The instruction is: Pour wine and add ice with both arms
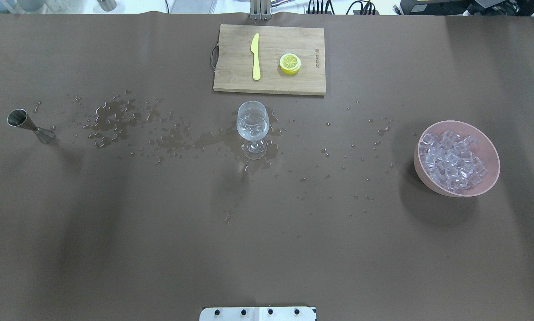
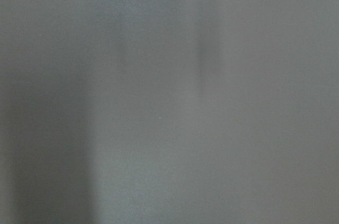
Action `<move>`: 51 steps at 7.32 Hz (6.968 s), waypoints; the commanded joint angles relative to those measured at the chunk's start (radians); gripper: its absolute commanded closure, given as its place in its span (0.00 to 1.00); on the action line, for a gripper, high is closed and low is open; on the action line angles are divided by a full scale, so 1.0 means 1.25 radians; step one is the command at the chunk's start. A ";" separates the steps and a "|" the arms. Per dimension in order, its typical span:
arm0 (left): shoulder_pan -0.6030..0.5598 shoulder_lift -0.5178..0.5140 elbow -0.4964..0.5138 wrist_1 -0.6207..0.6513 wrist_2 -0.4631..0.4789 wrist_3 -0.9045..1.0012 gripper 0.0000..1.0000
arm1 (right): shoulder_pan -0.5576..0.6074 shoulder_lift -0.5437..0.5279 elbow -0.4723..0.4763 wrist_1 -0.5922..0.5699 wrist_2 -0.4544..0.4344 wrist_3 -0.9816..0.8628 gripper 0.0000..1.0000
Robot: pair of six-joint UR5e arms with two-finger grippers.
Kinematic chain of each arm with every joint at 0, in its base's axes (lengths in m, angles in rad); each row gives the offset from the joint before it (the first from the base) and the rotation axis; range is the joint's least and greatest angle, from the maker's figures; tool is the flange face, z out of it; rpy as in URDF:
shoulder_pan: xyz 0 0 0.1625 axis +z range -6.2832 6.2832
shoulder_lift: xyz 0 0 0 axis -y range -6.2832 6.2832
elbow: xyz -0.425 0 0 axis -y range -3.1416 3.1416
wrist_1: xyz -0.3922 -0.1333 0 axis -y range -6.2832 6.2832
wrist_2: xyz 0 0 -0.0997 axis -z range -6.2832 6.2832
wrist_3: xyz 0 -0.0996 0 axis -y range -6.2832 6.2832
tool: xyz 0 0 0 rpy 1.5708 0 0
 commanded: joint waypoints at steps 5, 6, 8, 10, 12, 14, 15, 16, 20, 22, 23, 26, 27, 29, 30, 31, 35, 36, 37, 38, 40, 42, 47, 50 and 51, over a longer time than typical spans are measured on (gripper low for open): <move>0.000 -0.012 -0.041 0.001 0.001 0.000 0.01 | 0.000 0.078 0.043 0.000 -0.003 0.006 0.00; 0.000 -0.018 -0.045 0.000 0.000 -0.005 0.01 | 0.000 0.097 0.048 0.000 -0.003 0.010 0.00; 0.000 -0.020 -0.054 -0.012 0.001 -0.005 0.01 | -0.003 0.162 0.042 -0.001 -0.044 0.012 0.00; -0.001 -0.004 -0.025 -0.191 0.010 -0.007 0.01 | -0.007 0.168 0.042 -0.001 -0.044 0.093 0.00; -0.001 -0.013 -0.001 -0.256 0.021 -0.024 0.01 | -0.006 0.157 0.047 0.001 -0.052 -0.012 0.00; 0.000 -0.021 -0.024 -0.257 0.014 -0.077 0.01 | -0.006 0.156 0.036 0.003 -0.039 -0.128 0.00; 0.000 -0.033 -0.049 -0.262 0.015 -0.145 0.01 | -0.006 0.157 0.041 0.001 -0.039 -0.125 0.00; 0.001 -0.020 -0.071 -0.293 0.015 -0.191 0.01 | -0.006 0.155 0.047 0.001 -0.039 -0.117 0.00; 0.056 -0.018 -0.081 -0.504 0.032 -0.388 0.01 | -0.006 0.144 0.047 0.001 -0.040 -0.114 0.00; 0.100 0.023 -0.126 -0.577 0.089 -0.514 0.00 | -0.006 0.139 0.047 0.001 -0.039 -0.114 0.00; 0.129 0.057 -0.191 -0.578 0.139 -0.592 0.00 | -0.006 0.134 0.048 0.001 -0.037 -0.114 0.00; 0.333 0.111 -0.311 -0.578 0.393 -0.826 0.01 | -0.006 0.117 0.049 0.003 -0.027 -0.114 0.00; 0.401 0.135 -0.332 -0.578 0.498 -0.892 0.01 | -0.006 0.116 0.049 0.003 -0.026 -0.114 0.00; 0.514 0.139 -0.335 -0.578 0.711 -1.053 0.01 | -0.006 0.113 0.049 0.003 -0.026 -0.114 0.00; 0.562 0.142 -0.334 -0.578 0.809 -1.142 0.01 | -0.006 0.112 0.049 0.003 -0.026 -0.114 0.00; 0.613 0.154 -0.327 -0.577 0.914 -1.202 0.01 | -0.006 0.112 0.049 0.003 -0.027 -0.114 0.00; 0.742 0.145 -0.213 -0.576 1.205 -1.399 0.01 | -0.006 0.112 0.048 0.003 -0.027 -0.114 0.00; 0.775 0.128 -0.177 -0.575 1.263 -1.426 0.01 | -0.006 0.112 0.048 0.003 -0.027 -0.115 0.00; 0.796 0.108 -0.135 -0.575 1.292 -1.453 0.01 | -0.006 0.112 0.048 0.003 -0.027 -0.114 0.00; 0.809 0.075 -0.078 -0.575 1.323 -1.468 0.01 | -0.006 0.112 0.047 0.003 -0.027 -0.114 0.00; 0.826 0.036 0.001 -0.580 1.360 -1.482 0.01 | -0.006 0.112 0.047 0.003 -0.027 -0.115 0.00; 0.838 0.021 0.041 -0.580 1.376 -1.486 0.01 | -0.006 0.113 0.046 0.003 -0.027 -0.115 0.00; 0.852 0.012 0.074 -0.581 1.376 -1.486 0.01 | -0.006 0.112 0.043 0.003 -0.027 -0.115 0.00; 0.863 -0.021 0.133 -0.581 1.398 -1.489 0.01 | -0.006 0.112 0.042 0.003 -0.027 -0.115 0.00; 0.866 -0.026 0.145 -0.582 1.398 -1.489 0.01 | -0.006 0.112 0.042 0.003 -0.027 -0.115 0.00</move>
